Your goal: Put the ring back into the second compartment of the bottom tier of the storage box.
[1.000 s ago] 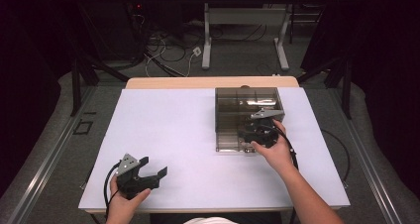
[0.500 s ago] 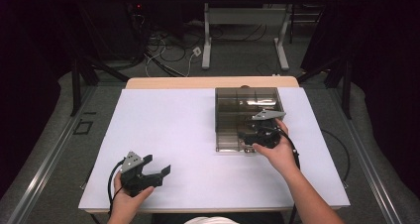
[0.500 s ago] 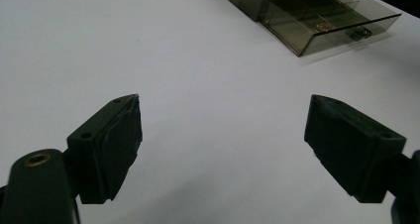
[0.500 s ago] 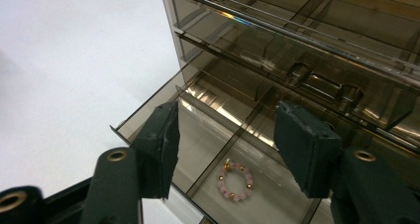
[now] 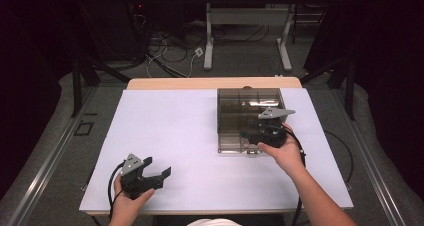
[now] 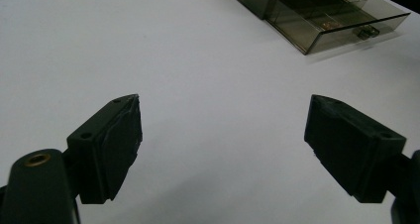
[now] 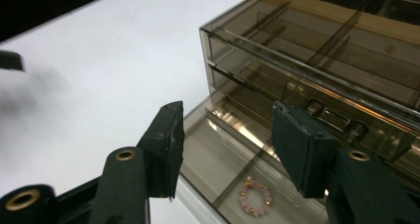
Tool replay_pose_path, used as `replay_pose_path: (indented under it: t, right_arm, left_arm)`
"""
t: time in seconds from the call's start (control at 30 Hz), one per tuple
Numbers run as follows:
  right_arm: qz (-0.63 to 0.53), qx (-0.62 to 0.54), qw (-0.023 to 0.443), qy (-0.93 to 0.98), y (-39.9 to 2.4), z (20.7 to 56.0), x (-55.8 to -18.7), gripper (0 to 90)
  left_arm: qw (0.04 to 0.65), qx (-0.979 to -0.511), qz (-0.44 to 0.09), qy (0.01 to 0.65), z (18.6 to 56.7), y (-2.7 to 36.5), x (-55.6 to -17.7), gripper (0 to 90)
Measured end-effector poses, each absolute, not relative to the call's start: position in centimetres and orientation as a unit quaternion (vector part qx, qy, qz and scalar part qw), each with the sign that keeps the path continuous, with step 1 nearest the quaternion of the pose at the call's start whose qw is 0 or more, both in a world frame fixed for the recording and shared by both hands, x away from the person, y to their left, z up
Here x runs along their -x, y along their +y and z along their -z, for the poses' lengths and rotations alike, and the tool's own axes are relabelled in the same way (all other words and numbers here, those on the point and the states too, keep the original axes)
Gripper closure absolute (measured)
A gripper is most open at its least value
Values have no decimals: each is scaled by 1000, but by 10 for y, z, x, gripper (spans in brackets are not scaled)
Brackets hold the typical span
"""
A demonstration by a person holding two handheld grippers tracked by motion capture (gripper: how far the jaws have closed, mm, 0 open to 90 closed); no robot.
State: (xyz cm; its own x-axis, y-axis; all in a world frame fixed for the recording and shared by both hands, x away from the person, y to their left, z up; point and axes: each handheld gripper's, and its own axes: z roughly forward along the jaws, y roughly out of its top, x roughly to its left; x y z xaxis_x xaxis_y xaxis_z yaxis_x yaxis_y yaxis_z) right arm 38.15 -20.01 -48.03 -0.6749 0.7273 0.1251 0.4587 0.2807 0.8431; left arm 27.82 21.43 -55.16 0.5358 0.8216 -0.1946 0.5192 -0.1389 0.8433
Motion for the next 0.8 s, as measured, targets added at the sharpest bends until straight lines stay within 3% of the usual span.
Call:
replay_pose_path:
  t: [0.4,0.8]
  right_arm:
    - [-476,-387,178,769,-217,480,-364,414]
    - [-480,-403,163,762,-233,497,-353,414]
  left_arm:
    - [468,-736,-161,462,554,217,-275,151]
    - [466,-736,-160,464,555,214,-276,151]
